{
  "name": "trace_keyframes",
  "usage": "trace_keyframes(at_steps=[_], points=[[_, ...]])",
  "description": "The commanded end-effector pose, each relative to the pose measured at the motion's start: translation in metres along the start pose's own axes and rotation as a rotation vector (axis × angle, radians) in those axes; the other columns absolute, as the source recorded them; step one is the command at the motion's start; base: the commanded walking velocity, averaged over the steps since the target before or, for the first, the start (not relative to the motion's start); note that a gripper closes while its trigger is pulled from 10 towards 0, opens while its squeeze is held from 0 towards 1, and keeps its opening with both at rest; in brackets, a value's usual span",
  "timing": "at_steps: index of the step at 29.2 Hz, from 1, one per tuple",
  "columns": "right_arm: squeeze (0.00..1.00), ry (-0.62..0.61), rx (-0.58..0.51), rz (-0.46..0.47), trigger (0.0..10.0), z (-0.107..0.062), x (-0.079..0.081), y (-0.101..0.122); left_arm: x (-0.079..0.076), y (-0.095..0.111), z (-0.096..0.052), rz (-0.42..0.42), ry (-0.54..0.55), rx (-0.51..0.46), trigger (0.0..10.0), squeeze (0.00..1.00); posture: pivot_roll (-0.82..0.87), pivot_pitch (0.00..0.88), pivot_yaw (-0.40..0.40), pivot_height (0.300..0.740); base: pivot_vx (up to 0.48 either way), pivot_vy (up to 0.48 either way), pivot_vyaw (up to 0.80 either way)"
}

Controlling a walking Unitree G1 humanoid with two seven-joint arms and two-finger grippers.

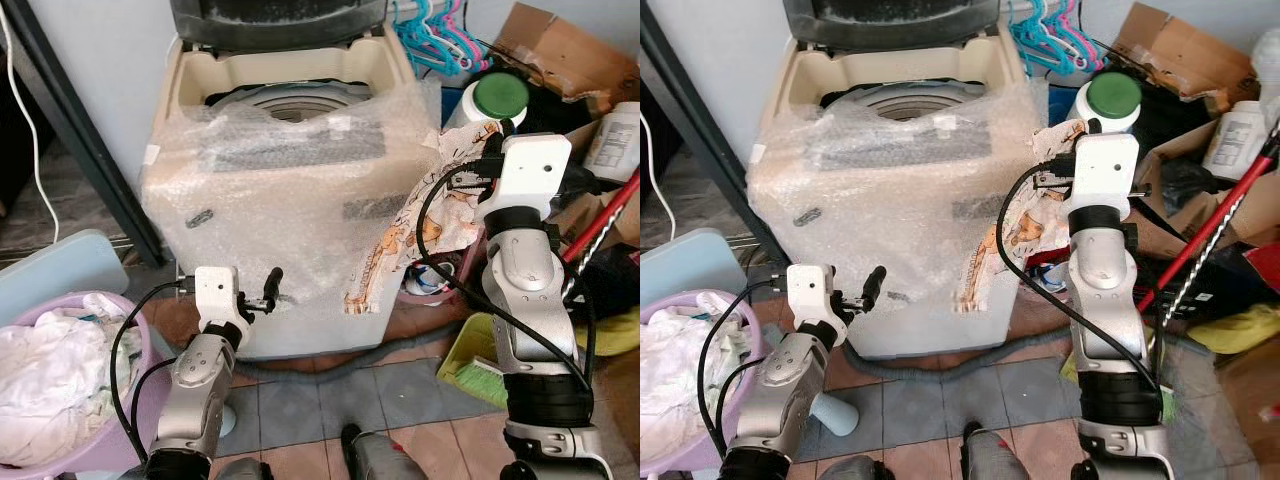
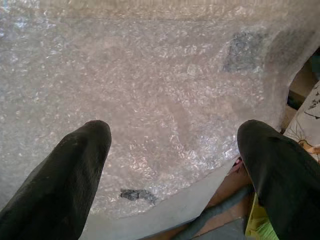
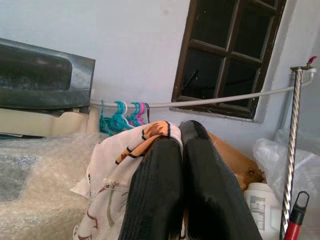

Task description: Clothes washing

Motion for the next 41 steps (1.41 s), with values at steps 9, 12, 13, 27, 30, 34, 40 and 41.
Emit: trace_keyframes(at_steps=[9, 12, 13, 27, 30, 34, 40, 41], points=[[0.00, 0.256, -0.034, 0.075, 10.0, -0.009, 0.048, 0.008, 0.007, -0.003, -0.003, 0.005, 0.041, 0.011, 10.0, 0.00, -0.09, 0.073, 0.049, 0.740, 0.148, 0.000, 0.65], [0.00, 0.284, 0.003, 0.100, 10.0, -0.018, 0.056, -0.001, 0.009, -0.003, -0.004, 0.017, 0.055, 0.015, 10.0, 0.00, -0.10, 0.074, 0.052, 0.740, 0.000, 0.000, 0.00], [0.00, 0.295, 0.022, 0.114, 10.0, -0.025, 0.059, -0.005, 0.012, -0.003, -0.005, 0.029, 0.071, 0.017, 10.0, 0.00, -0.10, 0.075, 0.053, 0.740, 0.000, 0.000, 0.00], [0.00, 0.362, -0.037, 0.112, 10.0, -0.043, 0.079, 0.012, 0.024, -0.013, -0.017, 0.066, 0.113, 0.043, 10.0, 0.00, -0.10, 0.079, 0.060, 0.740, 0.000, 0.000, 0.19], [0.00, 0.359, -0.044, 0.119, 10.0, -0.040, 0.079, 0.015, 0.022, -0.010, -0.015, 0.069, 0.105, 0.037, 10.0, 0.00, -0.10, 0.081, 0.060, 0.740, 0.000, 0.000, 0.78], [0.00, 0.357, -0.049, 0.120, 10.0, -0.037, 0.078, 0.017, 0.024, -0.009, -0.013, 0.064, 0.121, 0.033, 10.0, 0.00, -0.11, 0.097, 0.061, 0.740, 0.000, 0.000, 0.75], [0.00, 0.367, 0.017, 0.148, 10.0, -0.052, 0.083, 0.002, 0.025, -0.011, -0.018, 0.061, 0.124, 0.035, 10.0, 0.00, -0.11, 0.114, 0.056, 0.740, 0.000, 0.000, 0.61], [0.00, 0.361, 0.035, 0.161, 10.0, -0.056, 0.083, -0.002, 0.025, -0.012, -0.018, 0.058, 0.124, 0.038, 10.0, 0.00, -0.11, 0.114, 0.056, 0.740, 0.000, 0.000, 0.00]])
Point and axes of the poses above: a point about 5 cm out from each wrist's last joint towards the gripper, its own z axis pointing out of the wrist towards the gripper, its own y axis along the axis of the wrist's last joint, x = y × z, the point moved 4 cm from there along z, pointing out of the wrist towards the gripper, and after that the axes turned 3 degrees about -z, right-handed, at the moved point
